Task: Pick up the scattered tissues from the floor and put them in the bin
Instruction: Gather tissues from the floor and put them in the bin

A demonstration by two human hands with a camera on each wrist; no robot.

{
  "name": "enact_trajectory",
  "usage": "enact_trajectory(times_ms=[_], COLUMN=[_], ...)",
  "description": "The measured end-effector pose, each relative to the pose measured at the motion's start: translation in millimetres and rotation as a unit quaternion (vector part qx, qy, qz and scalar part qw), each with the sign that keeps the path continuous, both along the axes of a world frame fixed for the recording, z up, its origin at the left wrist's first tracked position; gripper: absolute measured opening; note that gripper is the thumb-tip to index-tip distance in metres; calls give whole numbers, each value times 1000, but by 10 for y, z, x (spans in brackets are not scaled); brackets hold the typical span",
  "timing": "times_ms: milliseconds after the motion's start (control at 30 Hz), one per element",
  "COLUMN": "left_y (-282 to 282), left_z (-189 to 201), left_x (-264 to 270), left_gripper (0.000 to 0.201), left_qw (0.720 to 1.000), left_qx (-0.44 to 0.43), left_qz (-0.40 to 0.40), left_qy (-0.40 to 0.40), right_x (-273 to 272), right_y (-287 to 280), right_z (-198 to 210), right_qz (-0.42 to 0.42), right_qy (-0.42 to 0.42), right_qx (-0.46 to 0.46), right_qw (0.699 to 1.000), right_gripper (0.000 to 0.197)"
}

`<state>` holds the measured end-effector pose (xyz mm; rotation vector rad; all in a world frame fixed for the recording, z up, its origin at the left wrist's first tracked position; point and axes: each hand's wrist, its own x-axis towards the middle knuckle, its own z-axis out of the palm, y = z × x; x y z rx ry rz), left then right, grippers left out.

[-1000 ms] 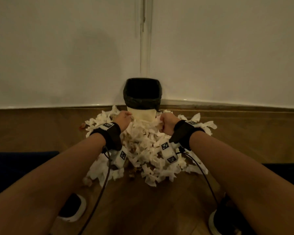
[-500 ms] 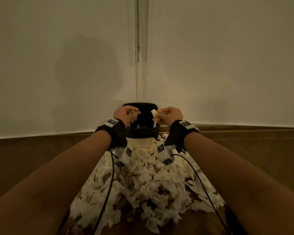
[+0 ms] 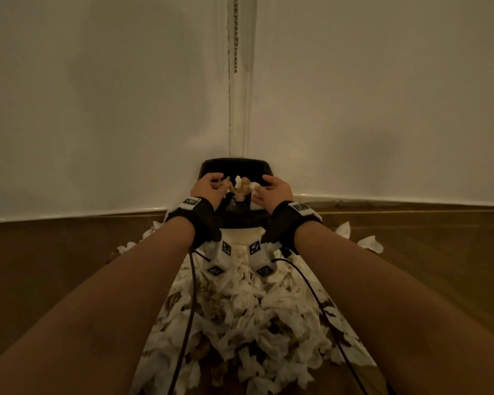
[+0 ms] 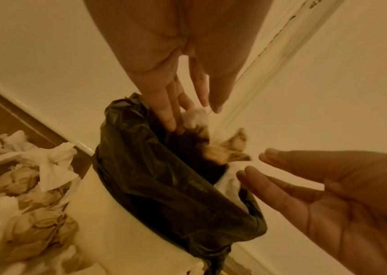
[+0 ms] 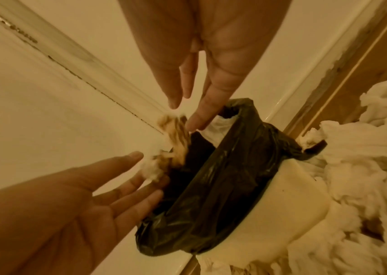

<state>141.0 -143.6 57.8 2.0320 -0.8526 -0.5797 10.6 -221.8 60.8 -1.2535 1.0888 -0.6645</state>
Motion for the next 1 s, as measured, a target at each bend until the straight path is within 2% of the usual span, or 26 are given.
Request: enact_trajectory(times_ms=[67,233,367,467,633,833,1000], left_y=[31,188,372,531,953,1541,1841], left_z=[-23,-35,-74,-204,-535,-1088,-1406], left_x=[13,-18,-244,-491,-880,-1220,-1264], left_gripper=[40,33,26,25,24,18,16], left_qw=[1000,999,998,998,995,970,932], left_qx=[3,-33,-61,-58,48,191,299], left_qz=[-5,2,10,-12,-70,-127,-205], left_qy=[27,18,-8,33,58,82,-24], right_x=[14,-147,-413,-647,-1056,-1430,-1491], right_y=[31,177,356,496,830,1271,1484], right_z=[-30,-111,-233,-377,-692,-1058,-1271], right_qz=[-8,-11,-14,-6,31,96,96], right_qy=[16,54,61,111,179,226,245], right_qx=[-5,-50,-40,-42,-1,109,125], right_qw=[1000,997,997,993,983,963,957], right_gripper=[43,29,22,21,20,15,17])
